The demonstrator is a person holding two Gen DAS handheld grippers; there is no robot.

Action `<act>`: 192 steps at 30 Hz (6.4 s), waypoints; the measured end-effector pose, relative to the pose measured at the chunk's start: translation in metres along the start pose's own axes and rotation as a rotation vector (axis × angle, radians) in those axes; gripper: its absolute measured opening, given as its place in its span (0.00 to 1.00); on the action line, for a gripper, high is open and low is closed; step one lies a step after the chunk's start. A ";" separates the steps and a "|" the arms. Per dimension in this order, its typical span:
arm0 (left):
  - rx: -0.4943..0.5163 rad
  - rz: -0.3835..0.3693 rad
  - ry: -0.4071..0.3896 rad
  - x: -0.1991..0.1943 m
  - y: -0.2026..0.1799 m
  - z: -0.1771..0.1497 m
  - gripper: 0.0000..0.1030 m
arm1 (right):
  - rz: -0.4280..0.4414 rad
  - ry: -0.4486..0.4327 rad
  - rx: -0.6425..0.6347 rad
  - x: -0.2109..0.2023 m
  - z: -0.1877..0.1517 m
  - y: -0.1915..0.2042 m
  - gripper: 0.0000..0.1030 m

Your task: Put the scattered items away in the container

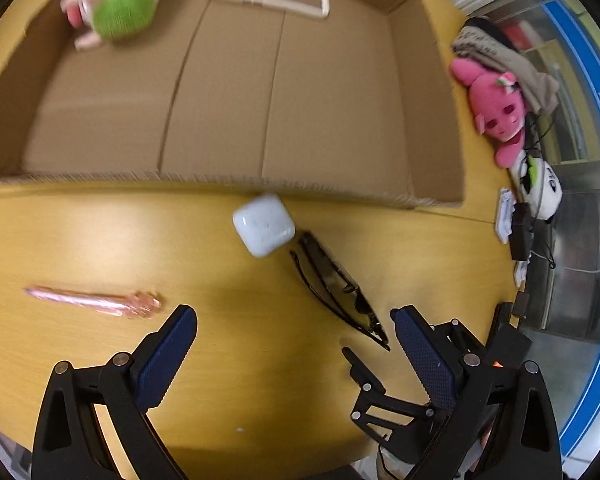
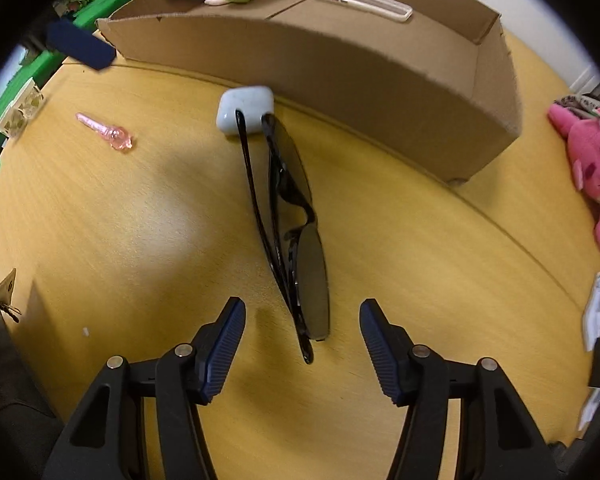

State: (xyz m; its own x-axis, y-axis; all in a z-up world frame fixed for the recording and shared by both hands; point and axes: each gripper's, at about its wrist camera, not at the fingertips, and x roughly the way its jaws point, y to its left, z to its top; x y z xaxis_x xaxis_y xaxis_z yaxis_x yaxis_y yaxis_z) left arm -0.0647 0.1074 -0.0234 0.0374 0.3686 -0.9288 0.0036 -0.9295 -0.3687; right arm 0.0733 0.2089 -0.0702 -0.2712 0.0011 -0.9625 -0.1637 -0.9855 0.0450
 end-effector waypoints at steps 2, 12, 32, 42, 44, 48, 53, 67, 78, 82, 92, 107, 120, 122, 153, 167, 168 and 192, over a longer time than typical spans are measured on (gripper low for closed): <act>-0.016 -0.023 0.020 0.014 -0.001 -0.001 0.98 | 0.013 -0.009 -0.018 0.003 -0.002 0.003 0.56; -0.074 -0.058 0.033 0.063 -0.002 0.008 0.98 | 0.012 -0.025 -0.045 0.007 -0.010 0.015 0.36; -0.048 -0.120 0.010 0.086 0.002 0.019 0.38 | 0.008 -0.048 0.018 -0.015 -0.025 0.051 0.19; 0.038 -0.115 -0.017 0.041 -0.028 0.024 0.34 | -0.031 -0.058 0.080 -0.065 -0.025 0.057 0.19; 0.065 -0.110 -0.035 0.027 -0.039 0.025 0.34 | -0.044 -0.074 0.101 -0.082 -0.020 0.057 0.19; 0.131 -0.085 -0.082 -0.010 -0.063 0.039 0.33 | -0.076 -0.117 0.139 -0.110 0.000 0.064 0.19; 0.194 -0.065 -0.119 -0.048 -0.088 0.064 0.33 | -0.074 -0.159 0.195 -0.145 0.053 0.026 0.19; 0.324 -0.096 -0.185 -0.123 -0.154 0.194 0.33 | -0.071 -0.233 0.341 -0.172 0.173 -0.069 0.20; 0.356 -0.070 -0.122 -0.081 -0.155 0.293 0.33 | -0.028 -0.165 0.405 -0.119 0.250 -0.119 0.20; 0.359 -0.066 -0.081 -0.044 -0.143 0.318 0.33 | -0.012 -0.116 0.440 -0.083 0.263 -0.129 0.20; 0.351 -0.061 -0.011 0.033 -0.108 0.343 0.32 | -0.023 -0.008 0.450 0.004 0.274 -0.128 0.20; 0.338 -0.074 0.020 0.090 -0.093 0.352 0.37 | -0.060 0.046 0.455 0.053 0.261 -0.132 0.20; 0.372 -0.046 -0.097 0.052 -0.089 0.341 0.71 | -0.079 -0.020 0.445 0.021 0.241 -0.128 0.43; 0.385 -0.042 -0.135 0.033 -0.091 0.333 0.72 | -0.086 -0.038 0.441 0.004 0.232 -0.124 0.45; 0.383 0.098 -0.724 -0.284 -0.035 -0.010 0.98 | -0.204 -0.394 0.445 -0.274 0.139 -0.002 0.54; 0.372 0.118 -0.731 -0.288 -0.042 -0.045 0.98 | -0.200 -0.412 0.440 -0.287 0.119 0.014 0.54; 0.370 0.121 -0.730 -0.288 -0.043 -0.047 0.98 | -0.197 -0.414 0.436 -0.287 0.118 0.016 0.54; 0.356 0.119 -0.709 -0.279 -0.036 -0.056 0.98 | -0.185 -0.391 0.474 -0.282 0.105 0.020 0.54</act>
State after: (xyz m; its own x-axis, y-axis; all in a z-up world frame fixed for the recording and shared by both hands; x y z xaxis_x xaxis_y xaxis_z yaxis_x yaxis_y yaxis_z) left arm -0.0192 0.0372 0.2509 -0.6266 0.2970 -0.7206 -0.2837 -0.9480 -0.1440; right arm 0.0467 0.2068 0.2304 -0.5099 0.3139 -0.8009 -0.6181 -0.7812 0.0873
